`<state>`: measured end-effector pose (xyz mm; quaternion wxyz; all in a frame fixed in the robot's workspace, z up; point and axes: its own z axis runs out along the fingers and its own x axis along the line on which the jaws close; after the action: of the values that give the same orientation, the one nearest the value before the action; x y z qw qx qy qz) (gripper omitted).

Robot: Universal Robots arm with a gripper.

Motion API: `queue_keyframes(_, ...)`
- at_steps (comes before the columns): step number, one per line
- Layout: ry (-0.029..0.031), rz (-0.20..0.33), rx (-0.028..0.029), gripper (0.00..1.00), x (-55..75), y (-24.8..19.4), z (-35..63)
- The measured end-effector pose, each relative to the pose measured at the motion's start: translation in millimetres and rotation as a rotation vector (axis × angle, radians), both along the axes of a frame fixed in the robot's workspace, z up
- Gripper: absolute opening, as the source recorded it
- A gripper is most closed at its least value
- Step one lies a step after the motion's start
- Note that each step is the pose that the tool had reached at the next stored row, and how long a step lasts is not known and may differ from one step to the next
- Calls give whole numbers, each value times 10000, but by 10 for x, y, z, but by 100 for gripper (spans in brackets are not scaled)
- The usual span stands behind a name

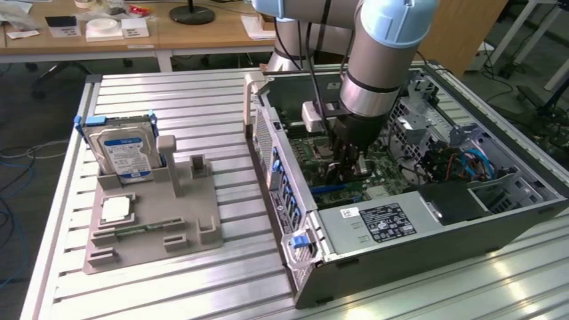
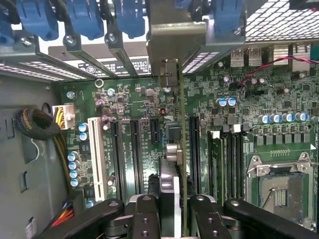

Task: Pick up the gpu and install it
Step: 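Insert the gpu into the slot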

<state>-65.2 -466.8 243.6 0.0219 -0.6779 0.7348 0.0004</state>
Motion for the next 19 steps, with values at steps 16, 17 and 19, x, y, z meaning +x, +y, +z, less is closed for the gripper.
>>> queue_keyframes(16,1,-1,-1,28,-5,0,-79)
queue_keyframes(17,1,-3,0,28,-8,0,-80)
queue_keyframes(19,1,-1,0,28,-11,0,-82)
